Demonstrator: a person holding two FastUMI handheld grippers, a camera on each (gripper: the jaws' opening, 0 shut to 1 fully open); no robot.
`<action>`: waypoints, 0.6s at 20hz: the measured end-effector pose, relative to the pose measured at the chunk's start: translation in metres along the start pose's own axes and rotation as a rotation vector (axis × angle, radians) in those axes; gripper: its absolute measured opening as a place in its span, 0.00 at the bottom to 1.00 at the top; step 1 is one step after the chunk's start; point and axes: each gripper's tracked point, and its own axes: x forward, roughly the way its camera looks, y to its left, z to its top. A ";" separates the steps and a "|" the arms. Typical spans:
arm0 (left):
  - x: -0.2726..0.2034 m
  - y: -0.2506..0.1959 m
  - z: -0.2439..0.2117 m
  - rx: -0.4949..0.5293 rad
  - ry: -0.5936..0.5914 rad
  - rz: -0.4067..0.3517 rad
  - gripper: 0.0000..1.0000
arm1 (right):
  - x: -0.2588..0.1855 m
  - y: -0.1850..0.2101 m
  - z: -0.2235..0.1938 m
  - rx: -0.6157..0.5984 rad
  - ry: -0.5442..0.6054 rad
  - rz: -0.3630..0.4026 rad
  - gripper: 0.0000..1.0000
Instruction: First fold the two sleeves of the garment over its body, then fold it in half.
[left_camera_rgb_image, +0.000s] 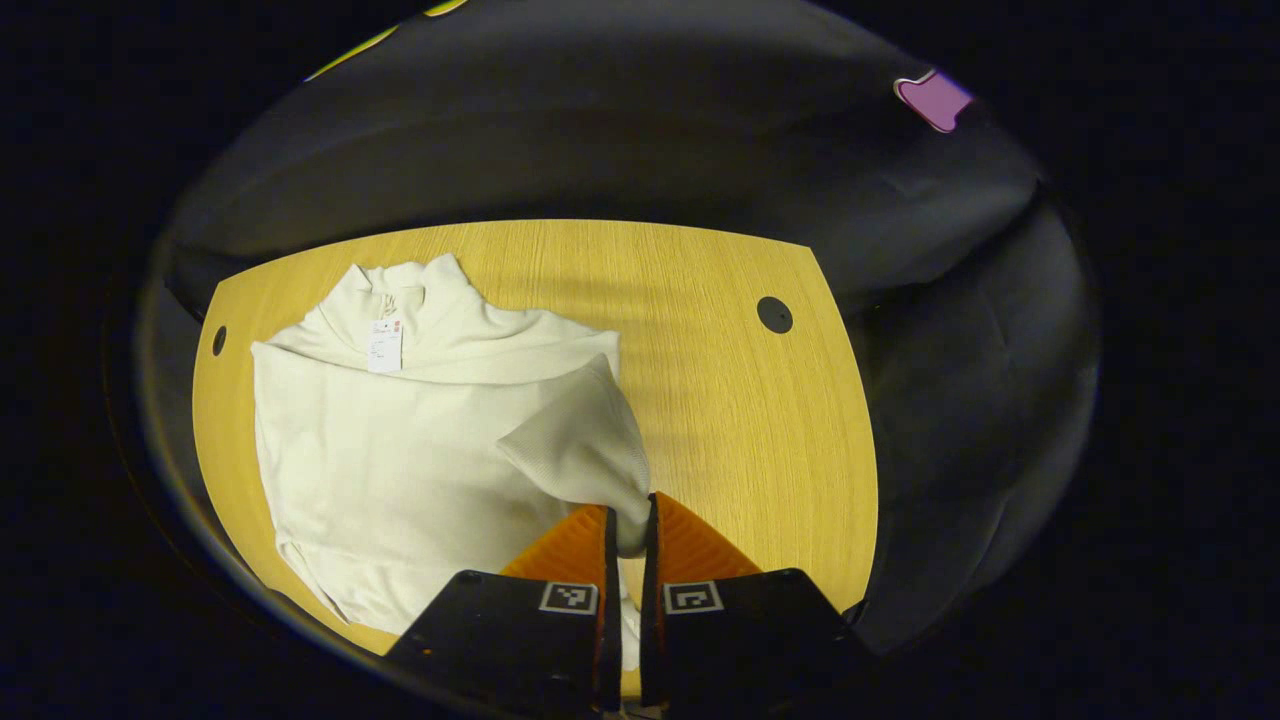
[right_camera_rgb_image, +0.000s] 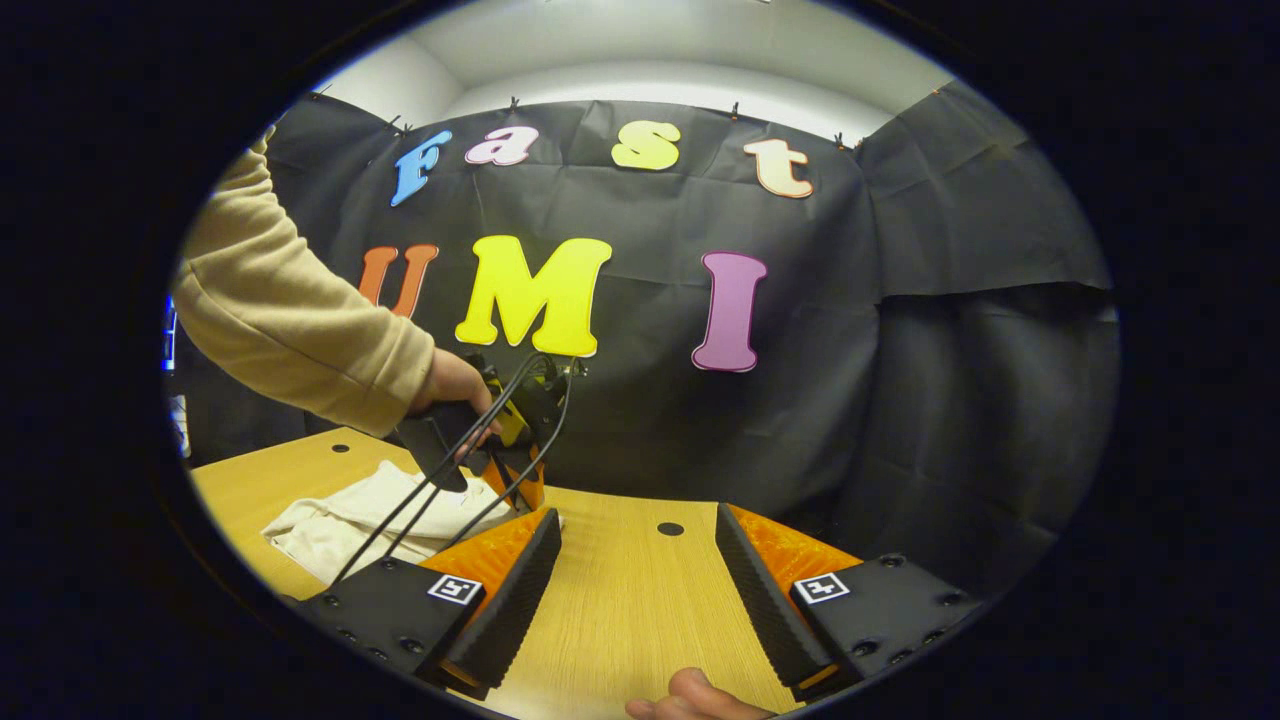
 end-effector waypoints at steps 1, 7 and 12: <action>0.005 -0.001 -0.004 -0.019 0.013 -0.001 0.11 | -0.001 0.002 0.006 0.005 -0.021 0.007 0.96; 0.008 -0.016 -0.007 -0.064 0.000 -0.102 0.32 | -0.003 0.009 0.008 -0.057 -0.041 0.021 0.96; -0.022 0.022 -0.014 -0.072 -0.063 -0.098 0.99 | -0.001 0.027 0.008 -0.095 -0.044 0.050 0.97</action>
